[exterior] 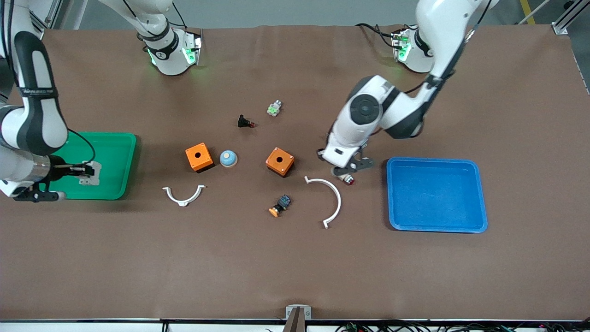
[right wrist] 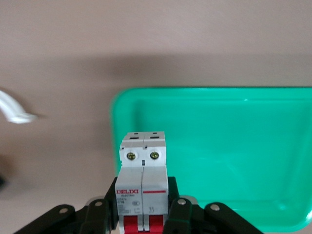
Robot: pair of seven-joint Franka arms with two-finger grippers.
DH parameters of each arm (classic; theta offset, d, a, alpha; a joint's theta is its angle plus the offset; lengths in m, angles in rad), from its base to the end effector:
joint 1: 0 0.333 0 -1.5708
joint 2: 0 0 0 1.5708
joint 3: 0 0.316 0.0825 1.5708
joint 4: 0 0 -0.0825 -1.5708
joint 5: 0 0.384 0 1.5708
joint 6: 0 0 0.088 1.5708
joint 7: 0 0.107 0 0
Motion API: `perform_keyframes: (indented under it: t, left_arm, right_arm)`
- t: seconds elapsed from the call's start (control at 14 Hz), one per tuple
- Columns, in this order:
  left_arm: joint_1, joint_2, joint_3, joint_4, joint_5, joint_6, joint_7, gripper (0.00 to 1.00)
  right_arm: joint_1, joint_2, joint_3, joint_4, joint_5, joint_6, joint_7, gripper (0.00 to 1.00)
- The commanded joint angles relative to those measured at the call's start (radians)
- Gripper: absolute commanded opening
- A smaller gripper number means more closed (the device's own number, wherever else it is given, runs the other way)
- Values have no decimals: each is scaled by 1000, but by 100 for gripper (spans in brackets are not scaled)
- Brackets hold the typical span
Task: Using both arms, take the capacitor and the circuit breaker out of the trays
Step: 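Lift the capacitor with the left gripper while the right gripper lifts the breaker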
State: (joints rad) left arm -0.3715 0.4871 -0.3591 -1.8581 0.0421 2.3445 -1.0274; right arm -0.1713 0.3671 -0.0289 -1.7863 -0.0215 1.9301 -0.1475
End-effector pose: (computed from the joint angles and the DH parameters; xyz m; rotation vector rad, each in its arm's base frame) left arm 0.4892 -0.4170 0.2749 2.9935 0.4659 -0.1267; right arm 0.6062 -0.1233 0.3322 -3.1118 0.0656 0.3516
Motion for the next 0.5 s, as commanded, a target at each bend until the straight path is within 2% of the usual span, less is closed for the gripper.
perform_keyframes:
  t: [0.0, 0.14, 0.29, 0.36, 0.43]
  left_arm:
    - [-64, 79, 14, 19, 91, 50, -167, 1]
    - [-76, 131, 8, 25, 182, 65, -267, 2]
    - [-78, 149, 6, 25, 185, 70, -280, 9]
    - [-87, 154, 5, 25, 183, 70, -280, 21]
    - [-93, 159, 6, 27, 182, 70, -281, 48]
  right_arm:
    - [131, 7, -9, 39, 70, -28, 159, 21]
    - [234, 16, -9, 65, 106, -20, 316, 21]
    - [327, 30, -9, 73, 132, 9, 420, 21]
    - [360, 44, -9, 74, 144, 32, 455, 21]
    - [390, 62, -9, 74, 162, 58, 477, 21]
